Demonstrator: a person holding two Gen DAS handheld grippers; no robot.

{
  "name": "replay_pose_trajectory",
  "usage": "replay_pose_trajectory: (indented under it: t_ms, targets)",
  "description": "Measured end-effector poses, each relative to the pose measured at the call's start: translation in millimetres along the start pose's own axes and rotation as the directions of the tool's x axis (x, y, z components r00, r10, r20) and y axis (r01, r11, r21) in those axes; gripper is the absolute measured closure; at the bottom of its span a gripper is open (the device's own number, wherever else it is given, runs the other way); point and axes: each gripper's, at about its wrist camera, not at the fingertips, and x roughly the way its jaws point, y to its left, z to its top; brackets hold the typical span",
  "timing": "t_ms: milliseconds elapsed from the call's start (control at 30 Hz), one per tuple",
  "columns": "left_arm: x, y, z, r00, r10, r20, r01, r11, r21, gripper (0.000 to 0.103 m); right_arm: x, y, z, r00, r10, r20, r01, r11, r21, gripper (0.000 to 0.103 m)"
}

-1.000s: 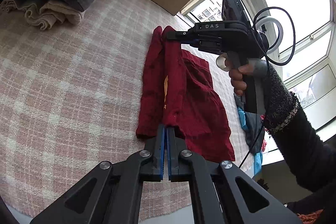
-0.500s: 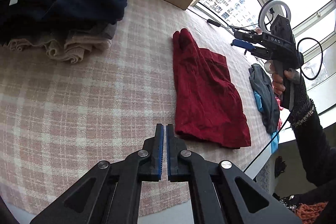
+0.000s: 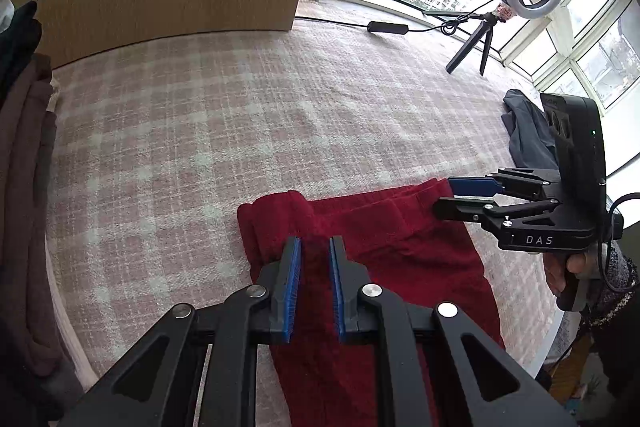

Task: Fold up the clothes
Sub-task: 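Grasp both ends of the folded garment with both grippers and lift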

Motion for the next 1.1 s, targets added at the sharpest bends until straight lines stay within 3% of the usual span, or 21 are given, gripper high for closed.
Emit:
replay_pose_trajectory:
  t_ms: [67, 167, 200, 267, 300, 333, 433, 500, 633, 867, 1100]
  targets:
    - [5, 2, 1, 1.0, 0.026, -0.007, -0.026, 1.0, 0.003, 0.098, 0, -5, -2, 0.999, 0.031, 0.008, -0.031, 1.0, 0.004, 0.081]
    - [-4, 7, -3, 0.999, 0.028, 0.027, -0.028, 1.0, -0.003, 0.099, -11, -12, -6, 0.997, 0.072, 0.037, -0.073, 0.997, 0.022, 0.089]
    - [-5, 10, -4, 0.999, 0.018, 0.03, -0.018, 1.0, -0.012, 0.099, -13, -15, -7, 0.994, 0.093, 0.05, -0.095, 0.995, 0.025, 0.089]
    - [-6, 16, -6, 1.0, 0.002, 0.023, -0.001, 1.0, -0.03, 0.096, -16, -19, -6, 0.994, 0.098, 0.048, -0.099, 0.995, 0.031, 0.078]
    - [-2, 18, -5, 1.0, 0.004, -0.004, -0.004, 0.999, -0.04, 0.095, -16, -20, -5, 0.997, 0.077, 0.031, -0.078, 0.996, 0.035, 0.06]
    - [-1, 20, -4, 1.0, 0.011, -0.016, -0.011, 0.999, -0.051, 0.095, -16, -23, -5, 0.998, 0.065, 0.02, -0.066, 0.997, 0.046, 0.054]
    - [-13, 19, -1, 0.999, 0.042, 0.013, -0.041, 0.997, -0.059, 0.09, -22, -33, -9, 0.992, 0.119, 0.038, -0.122, 0.989, 0.086, 0.054]
    - [-24, 16, 2, 0.996, 0.078, 0.052, -0.076, 0.996, -0.046, 0.067, -21, -40, -11, 0.985, 0.17, 0.041, -0.174, 0.978, 0.115, 0.054]
    - [-26, 23, 13, 0.997, 0.051, 0.062, -0.047, 0.997, -0.062, 0.059, -8, -34, -8, 0.979, 0.204, 0.025, -0.206, 0.973, 0.103, 0.054]
    - [23, 22, 15, 0.993, 0.075, -0.091, -0.078, 0.997, -0.024, 0.061, 2, -18, -7, 0.978, 0.206, 0.018, -0.207, 0.978, 0.033, 0.054]
    - [31, 12, 13, 0.989, 0.117, -0.086, -0.114, 0.993, 0.038, 0.069, 5, -24, -10, 0.967, 0.253, 0.023, -0.254, 0.967, 0.035, 0.064]
